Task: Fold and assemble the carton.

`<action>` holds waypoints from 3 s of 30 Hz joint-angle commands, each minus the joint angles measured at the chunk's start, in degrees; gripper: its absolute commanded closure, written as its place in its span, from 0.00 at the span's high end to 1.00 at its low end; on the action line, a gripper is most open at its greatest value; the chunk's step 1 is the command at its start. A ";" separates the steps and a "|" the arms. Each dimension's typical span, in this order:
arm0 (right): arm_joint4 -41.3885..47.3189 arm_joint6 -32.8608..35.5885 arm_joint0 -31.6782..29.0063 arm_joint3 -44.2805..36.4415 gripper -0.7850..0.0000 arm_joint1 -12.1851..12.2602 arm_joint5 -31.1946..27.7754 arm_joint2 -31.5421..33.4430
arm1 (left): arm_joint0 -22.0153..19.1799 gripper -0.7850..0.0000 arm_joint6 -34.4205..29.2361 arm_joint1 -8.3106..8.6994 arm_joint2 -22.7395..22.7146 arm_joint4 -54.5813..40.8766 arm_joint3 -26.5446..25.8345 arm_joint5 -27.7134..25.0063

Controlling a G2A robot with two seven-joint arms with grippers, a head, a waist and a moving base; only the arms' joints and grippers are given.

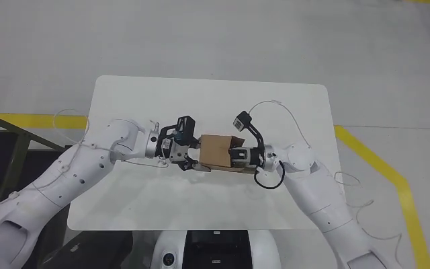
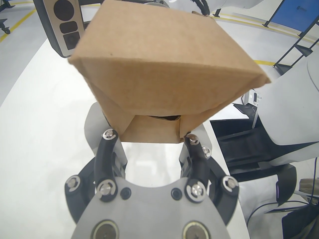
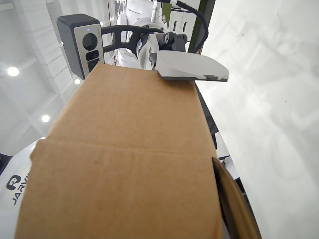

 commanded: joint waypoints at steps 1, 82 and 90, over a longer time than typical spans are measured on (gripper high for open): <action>0.77 -0.29 -0.12 0.25 0.00 0.08 -0.41 0.47 | -0.10 0.40 0.13 0.08 0.10 0.05 0.07 -0.01; 8.99 3.33 -1.30 0.14 0.00 0.30 -3.47 -2.90 | 2.81 1.00 6.37 3.86 -5.24 -5.43 -2.46 1.79; 7.65 2.44 -1.77 -1.26 0.00 0.36 -2.76 -3.72 | 2.69 1.00 4.72 2.57 -6.15 -6.38 -1.41 0.81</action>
